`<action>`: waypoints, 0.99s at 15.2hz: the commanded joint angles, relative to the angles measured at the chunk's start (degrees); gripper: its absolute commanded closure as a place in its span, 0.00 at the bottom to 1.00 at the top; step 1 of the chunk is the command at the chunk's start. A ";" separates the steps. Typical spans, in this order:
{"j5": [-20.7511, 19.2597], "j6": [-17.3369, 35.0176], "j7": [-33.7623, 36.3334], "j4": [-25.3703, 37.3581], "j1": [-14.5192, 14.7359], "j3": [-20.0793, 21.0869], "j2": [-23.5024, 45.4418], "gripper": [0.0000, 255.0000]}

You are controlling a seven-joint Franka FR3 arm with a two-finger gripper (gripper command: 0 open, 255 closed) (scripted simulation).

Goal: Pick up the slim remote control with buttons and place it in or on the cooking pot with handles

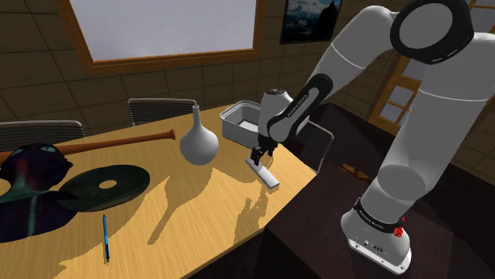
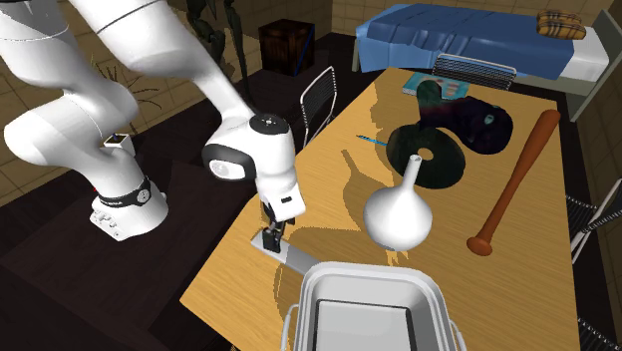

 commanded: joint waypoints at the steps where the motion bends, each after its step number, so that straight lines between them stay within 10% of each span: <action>1: -3.17 2.80 2.81 1.68 0.72 -1.46 5.22 0.00; 15: -7.04 8.70 5.92 3.79 3.37 -5.07 13.38 0.00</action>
